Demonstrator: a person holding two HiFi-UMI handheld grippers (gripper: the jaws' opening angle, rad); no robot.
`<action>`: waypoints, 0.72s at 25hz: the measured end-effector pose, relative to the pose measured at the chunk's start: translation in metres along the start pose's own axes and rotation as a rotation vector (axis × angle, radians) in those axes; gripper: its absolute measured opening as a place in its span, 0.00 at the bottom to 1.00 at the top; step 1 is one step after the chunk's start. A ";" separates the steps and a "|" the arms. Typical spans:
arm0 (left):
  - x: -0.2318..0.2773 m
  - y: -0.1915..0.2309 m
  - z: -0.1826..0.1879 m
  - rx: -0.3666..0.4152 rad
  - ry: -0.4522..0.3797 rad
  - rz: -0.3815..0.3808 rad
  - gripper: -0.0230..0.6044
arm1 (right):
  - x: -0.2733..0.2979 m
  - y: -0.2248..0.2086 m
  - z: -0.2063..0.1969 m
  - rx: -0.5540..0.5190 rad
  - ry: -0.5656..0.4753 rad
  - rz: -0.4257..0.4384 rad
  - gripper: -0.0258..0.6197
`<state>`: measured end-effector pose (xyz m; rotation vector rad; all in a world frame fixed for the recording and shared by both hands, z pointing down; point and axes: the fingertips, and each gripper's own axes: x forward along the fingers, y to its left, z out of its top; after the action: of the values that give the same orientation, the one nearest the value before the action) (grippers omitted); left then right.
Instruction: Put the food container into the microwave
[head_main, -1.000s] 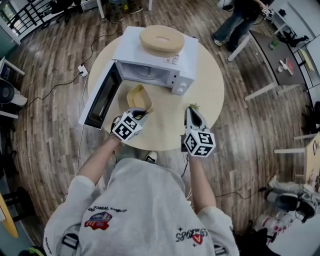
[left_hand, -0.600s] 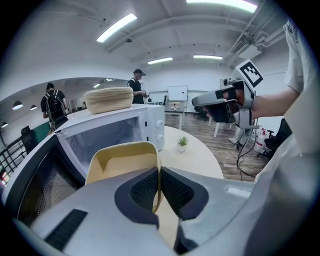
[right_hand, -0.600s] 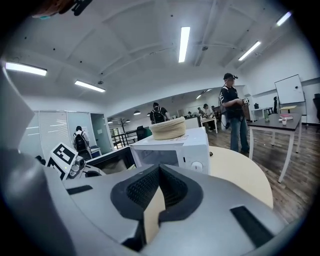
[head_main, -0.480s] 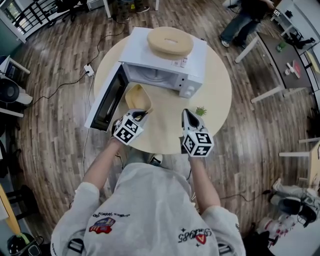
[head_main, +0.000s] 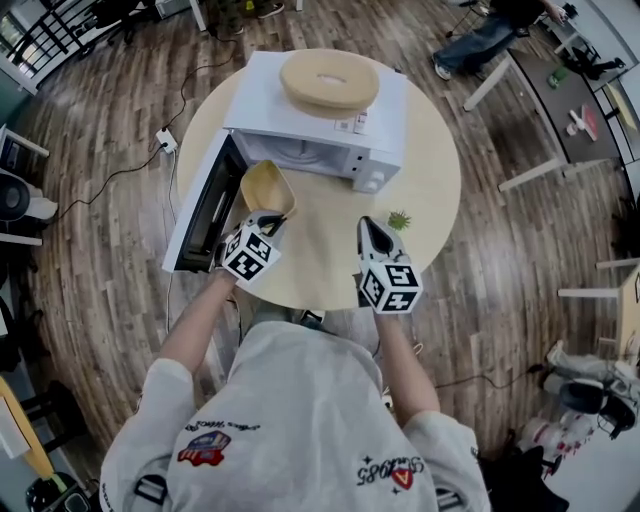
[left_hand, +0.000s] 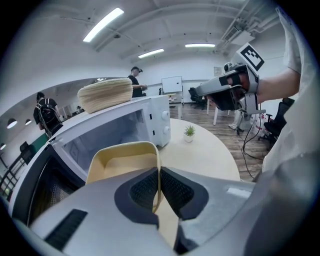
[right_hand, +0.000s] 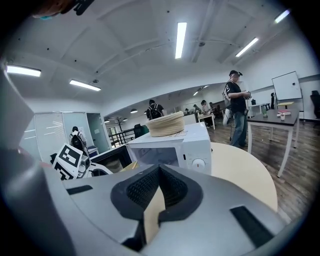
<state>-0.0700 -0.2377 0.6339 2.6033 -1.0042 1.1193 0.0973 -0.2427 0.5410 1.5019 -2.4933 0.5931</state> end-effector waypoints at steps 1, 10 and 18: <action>0.003 0.002 0.000 0.013 0.006 0.000 0.06 | 0.001 -0.002 -0.001 0.004 0.002 -0.004 0.03; 0.028 0.023 0.004 0.117 0.048 -0.017 0.06 | 0.013 -0.015 -0.007 0.041 0.008 -0.045 0.03; 0.058 0.049 0.005 0.192 0.089 -0.008 0.06 | 0.012 -0.033 0.002 0.062 -0.009 -0.103 0.03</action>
<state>-0.0685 -0.3076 0.6638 2.6709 -0.9086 1.3791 0.1210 -0.2671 0.5513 1.6469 -2.4071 0.6529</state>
